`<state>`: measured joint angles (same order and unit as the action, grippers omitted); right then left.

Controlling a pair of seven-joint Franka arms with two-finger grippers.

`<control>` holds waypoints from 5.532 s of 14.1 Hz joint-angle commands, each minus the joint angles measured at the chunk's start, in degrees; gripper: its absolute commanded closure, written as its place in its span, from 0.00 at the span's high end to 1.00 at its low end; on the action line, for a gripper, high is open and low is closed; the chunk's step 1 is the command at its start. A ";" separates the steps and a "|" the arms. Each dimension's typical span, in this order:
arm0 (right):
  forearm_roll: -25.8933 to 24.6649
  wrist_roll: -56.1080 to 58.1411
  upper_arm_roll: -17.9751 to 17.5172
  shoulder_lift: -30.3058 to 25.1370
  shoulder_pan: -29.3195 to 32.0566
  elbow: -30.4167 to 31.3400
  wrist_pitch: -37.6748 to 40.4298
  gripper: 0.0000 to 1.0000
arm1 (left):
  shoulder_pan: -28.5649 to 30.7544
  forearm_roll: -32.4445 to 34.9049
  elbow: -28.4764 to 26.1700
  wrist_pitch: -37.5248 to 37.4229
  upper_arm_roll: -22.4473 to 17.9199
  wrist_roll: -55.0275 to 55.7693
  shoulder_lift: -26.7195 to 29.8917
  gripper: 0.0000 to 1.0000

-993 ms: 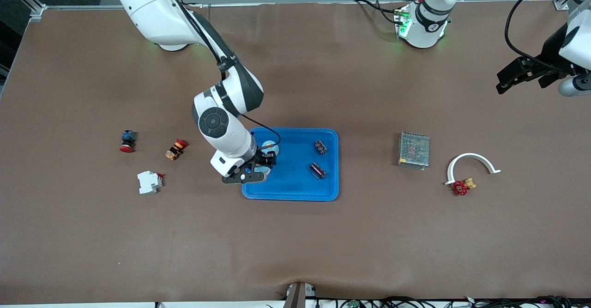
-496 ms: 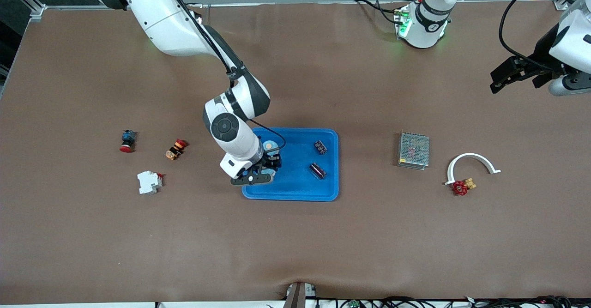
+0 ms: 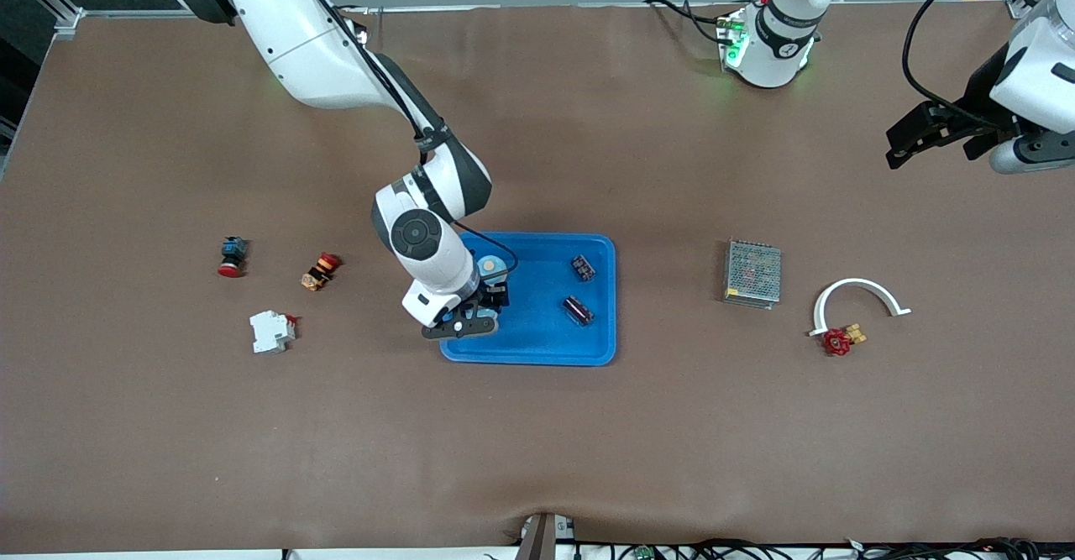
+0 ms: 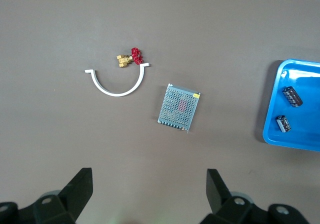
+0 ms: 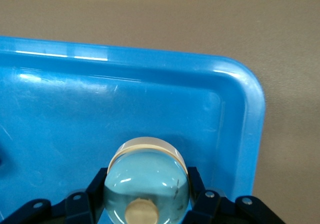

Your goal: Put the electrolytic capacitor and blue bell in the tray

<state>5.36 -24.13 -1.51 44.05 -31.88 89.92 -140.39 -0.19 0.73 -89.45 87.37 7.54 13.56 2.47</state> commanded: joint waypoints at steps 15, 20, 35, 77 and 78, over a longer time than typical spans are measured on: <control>-1.67 -1.18 1.42 2.35 -1.60 -1.59 -1.29 1.00 | 0.02 -1.08 -0.02 -1.23 0.19 0.06 0.34 1.00; -1.49 -0.92 1.33 0.52 -1.42 -1.41 0.02 1.00 | 0.02 -1.00 -0.02 -1.23 0.28 0.06 0.34 1.00; -1.41 -0.39 1.07 -21.88 -1.78 -0.97 32.17 1.00 | 0.02 -1.08 -0.02 -1.32 0.28 0.06 0.34 1.00; -4.83 27.12 1.33 -43.61 34.96 3.33 47.49 1.00 | 0.72 -1.08 0.16 -2.29 0.11 -1.17 0.96 1.00; -4.83 27.12 1.33 -44.14 35.05 5.07 46.62 1.00 | 0.72 -1.08 0.16 -2.29 0.11 -1.17 0.96 1.00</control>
<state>1.29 2.77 0.57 0.47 2.40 93.64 -92.86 0.06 0.73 -89.38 86.09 7.66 13.50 2.57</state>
